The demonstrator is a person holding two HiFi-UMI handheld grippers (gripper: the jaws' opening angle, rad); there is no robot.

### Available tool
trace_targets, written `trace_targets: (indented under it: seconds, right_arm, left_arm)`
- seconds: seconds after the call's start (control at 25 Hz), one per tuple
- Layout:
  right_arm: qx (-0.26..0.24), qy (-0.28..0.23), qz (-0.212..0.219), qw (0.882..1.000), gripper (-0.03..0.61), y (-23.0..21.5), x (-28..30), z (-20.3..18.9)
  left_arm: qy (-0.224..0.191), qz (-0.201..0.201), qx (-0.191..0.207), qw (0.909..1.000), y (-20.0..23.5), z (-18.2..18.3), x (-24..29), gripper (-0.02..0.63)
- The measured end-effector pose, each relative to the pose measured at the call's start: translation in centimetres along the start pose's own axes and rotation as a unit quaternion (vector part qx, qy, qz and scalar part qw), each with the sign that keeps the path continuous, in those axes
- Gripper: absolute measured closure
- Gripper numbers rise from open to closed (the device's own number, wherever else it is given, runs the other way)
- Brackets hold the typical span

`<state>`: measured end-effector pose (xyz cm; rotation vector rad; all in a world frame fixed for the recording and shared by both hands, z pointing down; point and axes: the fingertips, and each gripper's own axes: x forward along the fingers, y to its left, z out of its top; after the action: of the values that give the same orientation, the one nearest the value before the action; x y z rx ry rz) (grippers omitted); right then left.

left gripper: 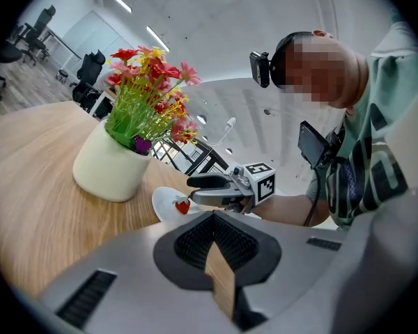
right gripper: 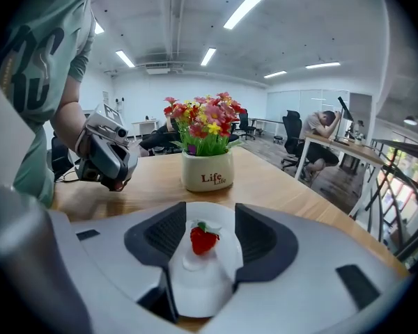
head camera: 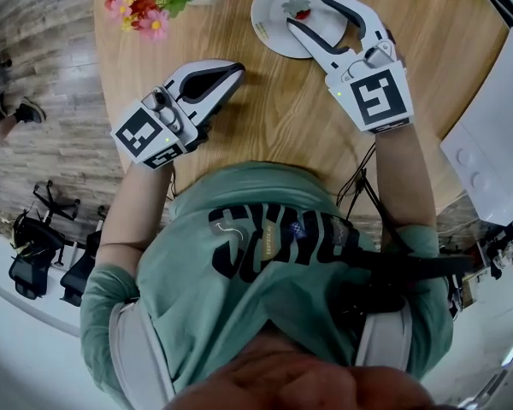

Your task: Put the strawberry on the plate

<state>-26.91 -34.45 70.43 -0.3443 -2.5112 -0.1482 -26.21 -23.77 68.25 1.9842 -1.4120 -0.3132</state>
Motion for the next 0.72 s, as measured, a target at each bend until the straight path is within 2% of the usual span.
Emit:
trace_targets:
  seconds: [0.4, 0.72]
  right_arm:
    - [-0.005, -0.002, -0.019, 1.000, 0.373, 0.7, -2.7, 1.5]
    - [-0.014, -0.011, -0.040, 0.999, 0.373, 2.8, -6.4, 4.5]
  left_arm:
    - [-0.011, -0.006, 0.012, 0.9999, -2.4, 1.3, -0.9, 0.612]
    - [-0.028, -0.016, 0.030, 0.9990, -6.4, 3.4, -3.3, 0.612]
